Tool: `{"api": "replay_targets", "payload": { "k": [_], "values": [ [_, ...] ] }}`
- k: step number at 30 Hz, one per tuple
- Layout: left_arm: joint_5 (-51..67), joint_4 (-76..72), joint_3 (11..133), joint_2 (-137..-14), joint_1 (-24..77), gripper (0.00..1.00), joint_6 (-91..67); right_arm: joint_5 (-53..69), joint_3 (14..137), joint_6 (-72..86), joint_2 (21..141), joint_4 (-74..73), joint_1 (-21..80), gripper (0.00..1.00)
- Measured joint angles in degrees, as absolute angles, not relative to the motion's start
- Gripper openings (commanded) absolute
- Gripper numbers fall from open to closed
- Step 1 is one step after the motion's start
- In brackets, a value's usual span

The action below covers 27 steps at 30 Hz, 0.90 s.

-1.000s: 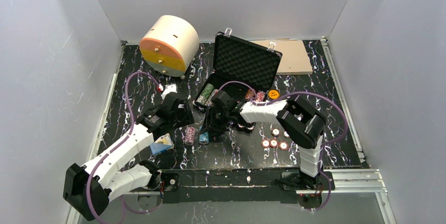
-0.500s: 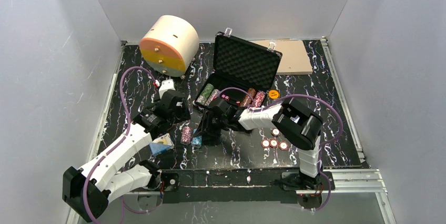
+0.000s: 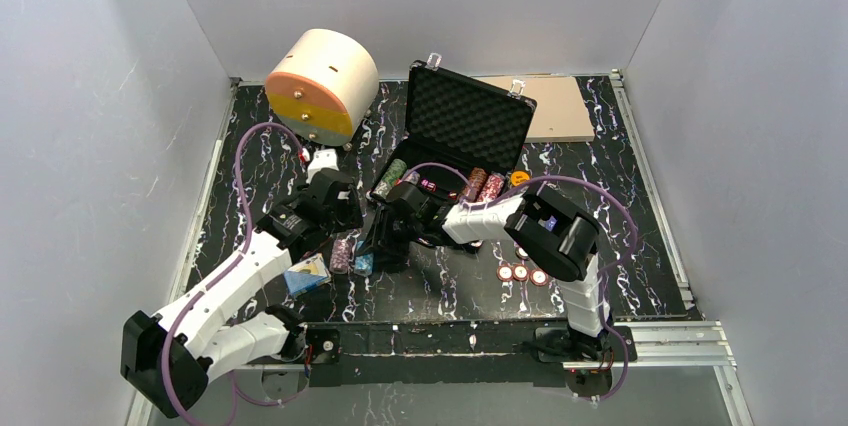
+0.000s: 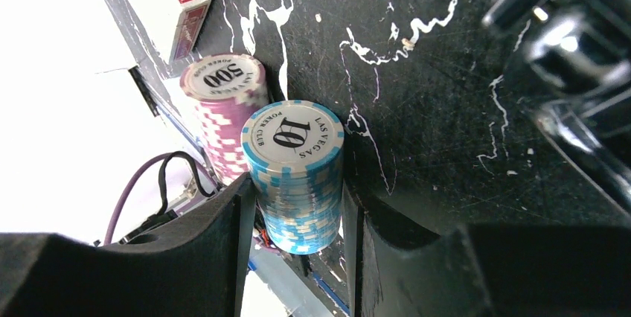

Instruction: Pack up texas hold em set

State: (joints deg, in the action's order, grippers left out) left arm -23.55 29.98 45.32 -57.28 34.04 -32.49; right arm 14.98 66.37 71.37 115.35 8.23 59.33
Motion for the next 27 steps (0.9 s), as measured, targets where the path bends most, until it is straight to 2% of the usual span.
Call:
{"api": "replay_targets", "payload": {
  "k": [10,17,22,27],
  "values": [
    [-23.86,29.67,46.74,-57.67,34.04,0.62,-30.81,14.02,66.81,70.98,115.15,7.22,59.51,0.24],
    [-26.79,29.95,54.37,-57.67,34.04,0.68,-28.71,5.63,69.06,66.30,111.68,-1.50,59.16,0.24],
    [-29.76,28.88,61.06,-57.01,34.04,0.77,-25.76,-1.54,72.55,63.37,105.51,-9.32,54.43,0.24],
    [-30.70,28.10,64.14,-56.93,34.04,0.81,-23.77,-7.22,80.97,60.51,101.91,-14.74,46.74,0.24]
  ]
}}
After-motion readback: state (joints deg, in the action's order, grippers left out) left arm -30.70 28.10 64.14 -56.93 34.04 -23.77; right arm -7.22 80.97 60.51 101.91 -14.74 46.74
